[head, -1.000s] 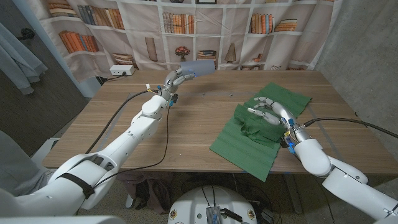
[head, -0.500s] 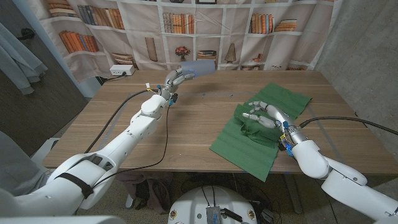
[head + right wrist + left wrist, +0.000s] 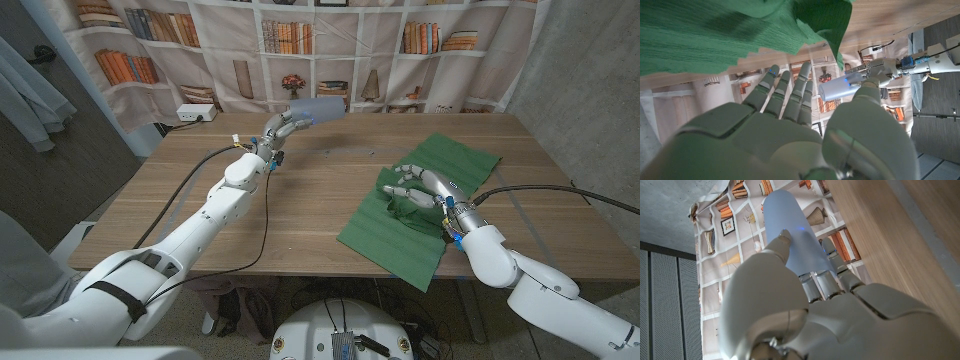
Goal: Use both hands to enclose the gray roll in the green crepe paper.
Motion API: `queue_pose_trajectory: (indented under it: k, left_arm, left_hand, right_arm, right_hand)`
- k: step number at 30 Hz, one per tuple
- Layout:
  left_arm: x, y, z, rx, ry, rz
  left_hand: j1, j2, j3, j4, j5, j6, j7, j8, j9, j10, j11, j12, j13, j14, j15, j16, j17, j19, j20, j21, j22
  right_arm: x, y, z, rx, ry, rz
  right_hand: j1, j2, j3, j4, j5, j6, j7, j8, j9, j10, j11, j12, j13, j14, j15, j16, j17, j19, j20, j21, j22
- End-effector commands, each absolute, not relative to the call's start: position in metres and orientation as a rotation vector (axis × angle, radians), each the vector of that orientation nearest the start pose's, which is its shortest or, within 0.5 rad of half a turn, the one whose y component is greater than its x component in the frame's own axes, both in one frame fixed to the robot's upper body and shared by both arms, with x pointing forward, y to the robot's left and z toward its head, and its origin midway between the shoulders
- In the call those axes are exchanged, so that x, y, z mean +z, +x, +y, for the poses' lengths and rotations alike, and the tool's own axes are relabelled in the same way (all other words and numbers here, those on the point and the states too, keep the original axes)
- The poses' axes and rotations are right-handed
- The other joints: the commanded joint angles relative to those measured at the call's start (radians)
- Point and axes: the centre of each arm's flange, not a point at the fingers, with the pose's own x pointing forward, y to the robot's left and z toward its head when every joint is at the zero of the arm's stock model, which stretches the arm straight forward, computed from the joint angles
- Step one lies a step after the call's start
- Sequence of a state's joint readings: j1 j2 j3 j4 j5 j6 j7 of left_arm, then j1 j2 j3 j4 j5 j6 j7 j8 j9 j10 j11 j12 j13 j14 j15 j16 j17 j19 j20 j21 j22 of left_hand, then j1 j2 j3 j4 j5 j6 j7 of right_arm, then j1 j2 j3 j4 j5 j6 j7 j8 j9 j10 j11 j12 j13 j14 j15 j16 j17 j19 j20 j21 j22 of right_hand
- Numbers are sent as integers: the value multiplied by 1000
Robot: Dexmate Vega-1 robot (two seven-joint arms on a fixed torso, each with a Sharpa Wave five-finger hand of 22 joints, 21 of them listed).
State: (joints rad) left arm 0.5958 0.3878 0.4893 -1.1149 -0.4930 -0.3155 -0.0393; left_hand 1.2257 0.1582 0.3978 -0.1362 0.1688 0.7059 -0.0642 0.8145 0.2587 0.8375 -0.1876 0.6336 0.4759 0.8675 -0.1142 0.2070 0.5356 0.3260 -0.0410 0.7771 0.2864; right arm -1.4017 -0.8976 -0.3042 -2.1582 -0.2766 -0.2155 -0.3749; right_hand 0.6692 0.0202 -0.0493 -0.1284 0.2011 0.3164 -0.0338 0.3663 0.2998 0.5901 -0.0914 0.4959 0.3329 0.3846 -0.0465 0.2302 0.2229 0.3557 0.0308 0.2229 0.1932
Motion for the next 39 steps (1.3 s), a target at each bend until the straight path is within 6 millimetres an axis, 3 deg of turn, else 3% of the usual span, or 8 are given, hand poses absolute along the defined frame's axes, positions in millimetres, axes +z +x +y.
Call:
queue_pose_trajectory:
  k: [1,7,21,24,27,30,35,39]
  left_arm:
    - [41,682,226,-263,94,-673]
    - [40,681,227,-264,94,-674]
    - [36,679,233,-257,88,-670]
    - [35,678,234,-256,86,-669]
    - [33,677,236,-254,83,-670]
    - [32,676,239,-250,80,-671]
    - [29,674,243,-241,74,-672]
    - [27,672,246,-234,69,-674]
  left_hand:
    - [-2,1,13,10,7,6,-5,4,1,8,-4,7,1,1,-122,1,3,-1,-24,7,-1]
    - [-3,1,13,10,7,9,-4,6,1,7,-5,9,2,2,-122,0,4,-3,-25,11,-4]
    - [-4,0,13,10,7,7,-3,6,-3,6,-5,11,0,2,-122,-1,5,-6,-24,22,-12]
    - [-4,0,13,9,7,8,-3,6,-3,6,-5,12,0,1,-122,-1,5,-8,-24,24,-13]
    - [-4,1,14,9,7,4,-5,6,-2,6,-5,13,1,2,-122,-1,6,-10,-23,28,-16]
    - [-4,0,14,9,7,8,-3,8,-3,7,-5,13,-2,2,-122,0,6,-10,-25,31,-18]
    - [-4,0,14,8,7,8,-4,8,-5,7,-5,14,-2,2,-122,-1,7,-12,-24,34,-20]
    - [-5,0,15,9,7,8,-5,7,-8,9,-5,16,-3,3,-122,0,7,-14,-24,38,-23]
  right_arm:
    - [-91,479,-230,-106,-1041,-618]
    - [-94,478,-224,-125,-1074,-594]
    - [-94,480,-209,-127,-1127,-548]
    - [-95,481,-207,-126,-1141,-534]
    - [-96,482,-204,-135,-1155,-521]
    - [-96,483,-202,-134,-1167,-514]
    - [-97,485,-199,-132,-1182,-504]
    - [-99,487,-197,-126,-1202,-491]
  right_hand:
    - [13,-3,-2,-11,10,-3,6,1,3,10,-4,5,5,7,-108,0,3,14,1,8,2]
    - [52,-2,10,-26,16,-7,5,0,5,9,-10,9,9,-3,-104,-9,-1,9,1,5,2]
    - [47,3,10,-14,16,-31,17,-12,7,-20,-2,4,14,-16,-89,-15,3,15,6,6,3]
    - [39,3,7,-7,14,-40,19,-16,9,-28,5,4,17,16,-63,-4,2,37,10,13,3]
    - [22,11,5,5,12,-44,17,-19,11,-32,12,8,21,53,-102,11,8,60,15,21,4]
    - [15,18,6,10,10,-41,14,-19,13,-33,17,11,24,70,-105,19,14,86,11,31,5]
    - [28,40,19,7,5,-24,-1,-12,19,-19,18,32,37,166,-124,64,45,194,-26,82,19]
    - [38,42,23,2,4,-23,-5,-10,21,-27,19,36,43,199,-127,85,63,215,-28,98,28]
